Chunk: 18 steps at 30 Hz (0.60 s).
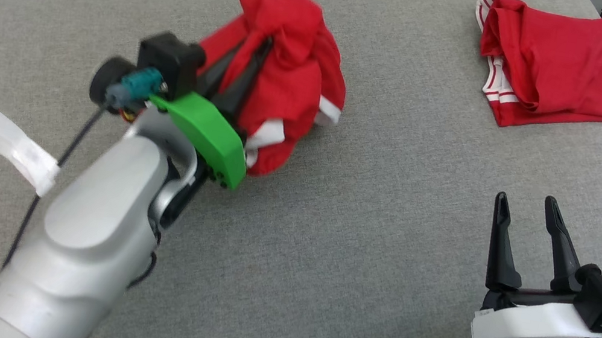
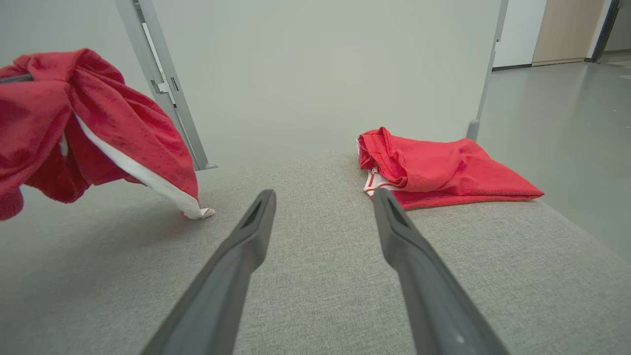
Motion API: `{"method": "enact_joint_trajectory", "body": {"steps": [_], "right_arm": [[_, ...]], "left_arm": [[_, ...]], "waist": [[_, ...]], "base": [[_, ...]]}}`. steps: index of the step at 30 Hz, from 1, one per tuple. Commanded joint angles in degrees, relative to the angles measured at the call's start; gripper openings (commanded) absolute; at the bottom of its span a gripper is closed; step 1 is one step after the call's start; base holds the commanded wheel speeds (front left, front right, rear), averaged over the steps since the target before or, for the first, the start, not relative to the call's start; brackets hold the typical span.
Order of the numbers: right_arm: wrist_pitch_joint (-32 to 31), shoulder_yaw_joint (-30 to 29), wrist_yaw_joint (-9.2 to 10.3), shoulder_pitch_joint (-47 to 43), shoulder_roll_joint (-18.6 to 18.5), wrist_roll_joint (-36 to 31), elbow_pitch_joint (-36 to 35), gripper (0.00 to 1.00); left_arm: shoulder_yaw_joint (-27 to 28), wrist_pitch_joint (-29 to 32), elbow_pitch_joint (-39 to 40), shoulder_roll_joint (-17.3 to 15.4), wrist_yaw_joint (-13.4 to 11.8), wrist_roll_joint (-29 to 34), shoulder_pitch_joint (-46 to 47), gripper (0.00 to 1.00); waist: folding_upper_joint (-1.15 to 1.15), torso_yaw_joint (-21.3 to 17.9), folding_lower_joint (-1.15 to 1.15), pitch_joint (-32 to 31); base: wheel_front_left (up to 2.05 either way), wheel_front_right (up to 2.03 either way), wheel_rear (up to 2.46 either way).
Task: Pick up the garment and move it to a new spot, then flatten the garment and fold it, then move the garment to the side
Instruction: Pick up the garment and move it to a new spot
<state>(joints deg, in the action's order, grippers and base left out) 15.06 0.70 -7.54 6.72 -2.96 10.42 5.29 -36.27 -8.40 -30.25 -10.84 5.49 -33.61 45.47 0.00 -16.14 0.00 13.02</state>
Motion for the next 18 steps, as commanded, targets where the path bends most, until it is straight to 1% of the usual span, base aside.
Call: {"method": "enact_joint_trajectory", "body": {"steps": [1,3,4,5,6,9,12,16,18], "right_arm": [[0.15,0.12,0.12,-0.27,0.06,0.61,0.08,1.00],[0.15,0.19,0.12,-0.47,0.07,1.05,0.17,1.00],[0.15,0.23,0.12,-0.53,0.07,1.30,0.22,1.00],[0.14,0.30,0.12,-0.62,0.06,1.38,0.30,1.00],[0.15,0.28,0.12,-0.67,0.07,1.41,0.30,1.00],[0.15,0.27,0.12,-0.65,0.06,1.66,0.46,1.00],[0.15,0.27,0.12,-0.86,0.05,1.51,0.55,1.00],[0.15,-0.20,0.12,-1.56,0.05,0.83,0.62,1.00],[0.14,-0.17,0.12,-1.83,0.05,0.41,0.66,1.00]], "left_arm": [[-0.43,-0.58,-0.96,0.69,-0.37,-1.03,-2.58,0.00],[-1.61,-0.50,-2.42,1.90,-0.17,-1.30,-5.20,0.00],[-2.14,-0.67,-3.05,2.14,-0.14,-1.01,-5.94,0.08],[-2.80,-1.06,-3.75,2.59,-0.10,-0.79,-6.73,0.48],[-3.19,-1.28,-4.23,3.05,-0.07,-0.83,-7.30,1.00],[-3.97,-2.68,-5.03,4.02,0.02,-0.55,-8.26,1.00],[-3.49,-4.09,-5.22,4.10,-0.54,-0.25,-7.86,1.00],[-2.07,-5.88,-4.30,3.40,-1.53,0.52,-7.28,1.00],[-0.86,-6.48,-3.42,2.53,-2.26,0.72,-7.73,1.00]], "waist": [[0.00,-0.42,0.00,0.26],[0.00,-0.49,0.00,0.43],[0.00,-0.48,0.00,0.46],[0.00,-0.41,0.00,0.47],[0.00,-0.27,0.00,0.45],[0.00,0.51,0.00,0.06],[0.00,1.55,0.00,-0.71],[0.00,3.79,0.00,-2.39],[0.00,4.98,0.00,-3.28]], "base": [[0.00,0.00,0.00],[0.00,0.00,0.00],[0.00,0.00,0.00],[0.00,0.00,0.00],[0.00,0.00,0.00],[0.00,0.00,0.00],[0.00,0.00,0.00],[0.00,0.00,0.00],[0.00,0.00,0.00]]}}
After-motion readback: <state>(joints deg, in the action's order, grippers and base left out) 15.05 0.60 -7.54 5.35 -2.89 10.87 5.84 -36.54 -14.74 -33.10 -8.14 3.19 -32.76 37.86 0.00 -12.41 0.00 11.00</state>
